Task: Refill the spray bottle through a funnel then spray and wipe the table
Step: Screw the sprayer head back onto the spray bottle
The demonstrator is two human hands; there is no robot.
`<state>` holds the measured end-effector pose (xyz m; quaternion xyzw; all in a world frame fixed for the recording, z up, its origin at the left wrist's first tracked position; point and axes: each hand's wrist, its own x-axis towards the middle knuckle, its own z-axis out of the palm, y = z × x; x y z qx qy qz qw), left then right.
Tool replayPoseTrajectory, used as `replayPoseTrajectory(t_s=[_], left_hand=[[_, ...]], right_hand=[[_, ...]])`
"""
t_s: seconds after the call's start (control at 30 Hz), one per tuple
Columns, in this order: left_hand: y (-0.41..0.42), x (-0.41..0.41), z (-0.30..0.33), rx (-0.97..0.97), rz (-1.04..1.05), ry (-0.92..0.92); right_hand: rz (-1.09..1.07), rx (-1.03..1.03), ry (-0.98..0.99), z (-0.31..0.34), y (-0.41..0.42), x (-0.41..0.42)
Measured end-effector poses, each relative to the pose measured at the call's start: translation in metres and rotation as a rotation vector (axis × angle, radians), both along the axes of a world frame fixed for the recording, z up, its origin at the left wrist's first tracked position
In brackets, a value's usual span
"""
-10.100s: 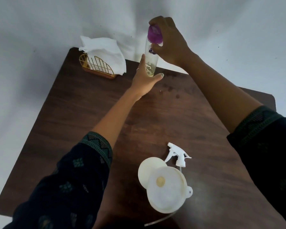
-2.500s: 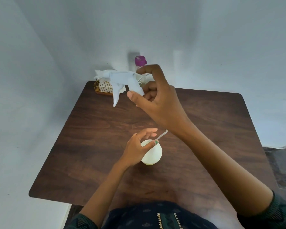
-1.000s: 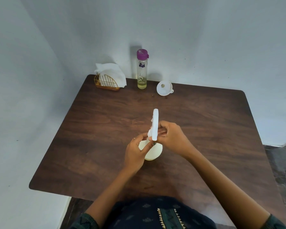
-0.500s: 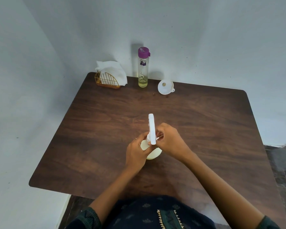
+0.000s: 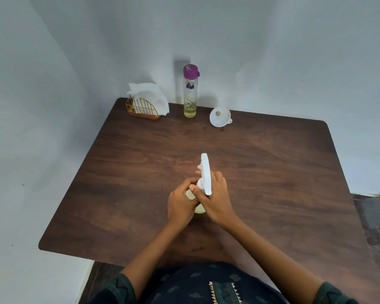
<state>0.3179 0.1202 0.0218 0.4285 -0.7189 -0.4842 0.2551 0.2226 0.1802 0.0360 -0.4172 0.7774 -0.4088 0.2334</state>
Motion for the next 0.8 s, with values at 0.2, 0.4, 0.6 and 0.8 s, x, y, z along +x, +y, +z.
replayPoseTrajectory(t_s=[0.2,0.4,0.6,0.8], left_hand=[[-0.001,0.001,0.0,-0.019,-0.021,-0.006],[-0.001,0.0,-0.001,-0.006,-0.011,-0.003],[0.002,-0.001,-0.001,-0.021,0.007,0.015],[0.003,-0.002,-0.002,-0.023,0.02,-0.001]], right_hand=[[0.01,-0.07,-0.264,0.008,0.019,-0.011],[-0.221,-0.154,-0.197,0.011,0.016,-0.004],[-0.155,-0.147,-0.12,0.01,0.012,-0.002],[-0.284,-0.132,-0.125,0.011,0.001,0.004]])
